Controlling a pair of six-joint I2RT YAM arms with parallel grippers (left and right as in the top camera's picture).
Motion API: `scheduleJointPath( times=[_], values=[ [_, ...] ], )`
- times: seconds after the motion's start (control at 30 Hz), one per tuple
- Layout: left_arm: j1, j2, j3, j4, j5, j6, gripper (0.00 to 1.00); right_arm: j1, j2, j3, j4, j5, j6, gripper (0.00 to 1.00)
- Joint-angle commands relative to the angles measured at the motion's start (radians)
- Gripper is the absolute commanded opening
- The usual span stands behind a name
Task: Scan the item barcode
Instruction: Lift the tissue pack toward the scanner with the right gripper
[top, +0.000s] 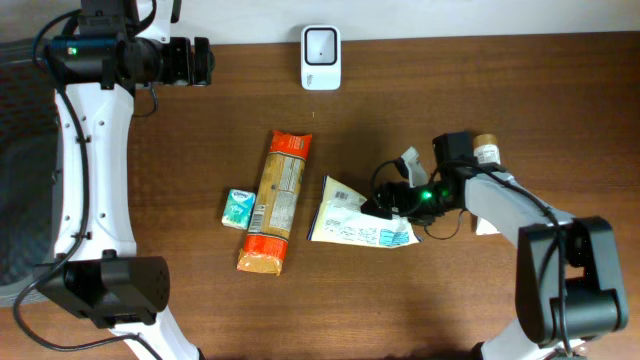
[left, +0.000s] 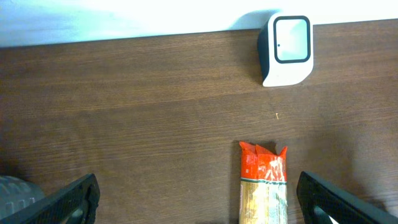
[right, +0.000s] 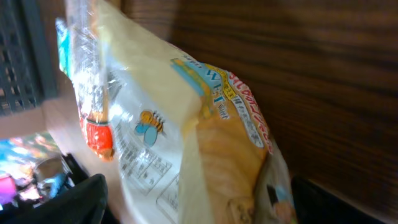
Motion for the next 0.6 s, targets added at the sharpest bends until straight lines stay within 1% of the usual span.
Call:
scheduleJointPath(
  times=[0.0,0.13,0.17,0.2,0.23,0.3,0.37,0.43,0.57],
  values=[
    [0.002,-0.016,0.005,0.002,0.003,0.016,0.99,0.035,0.052,-0.011,0.006,-0.013,0.082,0.79],
    [0.002,-0.016,0.005,0.002,0.004,0.016,0.99,0.037,0.076,-0.011,0.007,-0.013,0.1,0.4],
    [0.002,-0.016,0.005,0.002,0.003,0.016,0.99,0.037,0.076,-0.011,0.008,-0.018,0.099,0.34],
    [0.002,-0.016,0.005,0.002,0.004,0.016,0.99,0.036,0.076,-0.011,0.013,-0.026,0.1,0.31],
    [0.002,-0.016,0.005,0.002,0.004,0.016,0.99,0.036,0.073,-0.01,0.019,-0.04,0.099,0.25],
    [0.002,-0.016,0.005,0.002,0.003,0.016,0.99,0.036,0.067,0.001,0.034,-0.104,0.099,0.16],
    [0.002,-0.016,0.005,0.002,0.003,0.016,0.99,0.036,0.057,0.03,0.033,-0.158,0.099,0.04],
    [0.002,-0.016,0.005,0.002,0.003,0.016,0.99,0.036,0.031,0.076,0.031,-0.216,0.1,0.04],
    [0.002,-0.016,0.005,0.002,0.004,0.016,0.99,0.036,-0.061,0.204,-0.034,-0.317,0.095,0.04]
  ],
)
